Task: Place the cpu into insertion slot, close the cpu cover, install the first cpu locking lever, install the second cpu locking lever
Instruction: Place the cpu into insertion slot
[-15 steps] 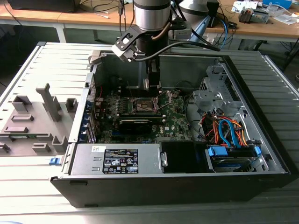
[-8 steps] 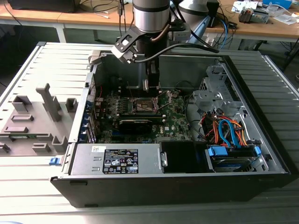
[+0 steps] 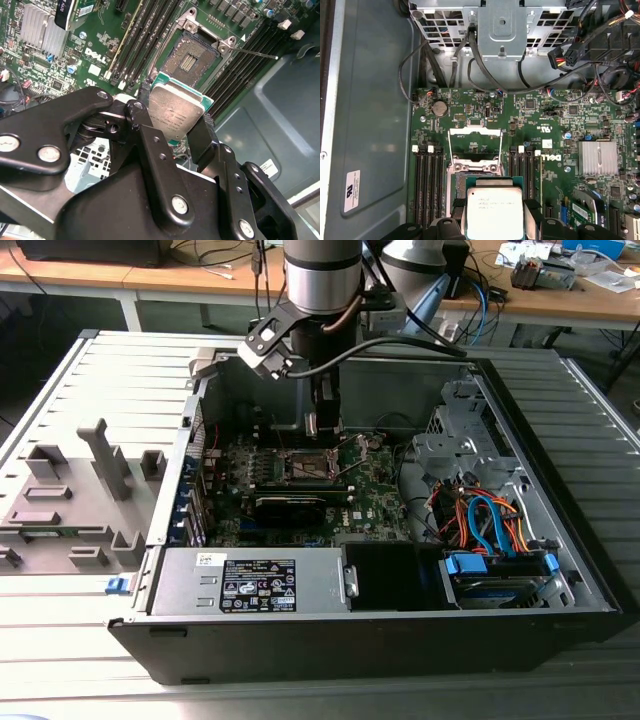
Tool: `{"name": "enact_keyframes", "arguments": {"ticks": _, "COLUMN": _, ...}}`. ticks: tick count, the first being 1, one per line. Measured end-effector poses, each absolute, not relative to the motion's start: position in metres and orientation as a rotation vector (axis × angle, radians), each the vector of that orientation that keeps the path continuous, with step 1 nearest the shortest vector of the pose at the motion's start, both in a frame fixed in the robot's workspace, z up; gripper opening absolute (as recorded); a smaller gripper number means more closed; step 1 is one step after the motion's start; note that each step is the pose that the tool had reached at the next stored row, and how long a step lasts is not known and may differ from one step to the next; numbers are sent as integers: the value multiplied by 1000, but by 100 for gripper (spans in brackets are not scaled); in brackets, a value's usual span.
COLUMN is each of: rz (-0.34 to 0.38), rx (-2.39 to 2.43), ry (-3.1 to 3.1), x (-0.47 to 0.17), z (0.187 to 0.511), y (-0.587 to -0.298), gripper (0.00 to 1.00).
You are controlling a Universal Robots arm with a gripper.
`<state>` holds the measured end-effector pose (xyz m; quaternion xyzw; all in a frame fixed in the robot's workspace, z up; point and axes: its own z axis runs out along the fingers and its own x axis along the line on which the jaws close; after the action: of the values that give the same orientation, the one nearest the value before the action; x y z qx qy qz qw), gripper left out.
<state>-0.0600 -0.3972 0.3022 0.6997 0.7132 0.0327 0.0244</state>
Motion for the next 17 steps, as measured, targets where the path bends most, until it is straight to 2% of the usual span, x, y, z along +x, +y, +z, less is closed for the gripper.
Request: {"name": "enact_keyframes", "arguments": {"ticks": 17, "rz": 101, "rx": 2165, "ry": 2207, "x": -60, "z": 299, "y": -397, "gripper": 55}}
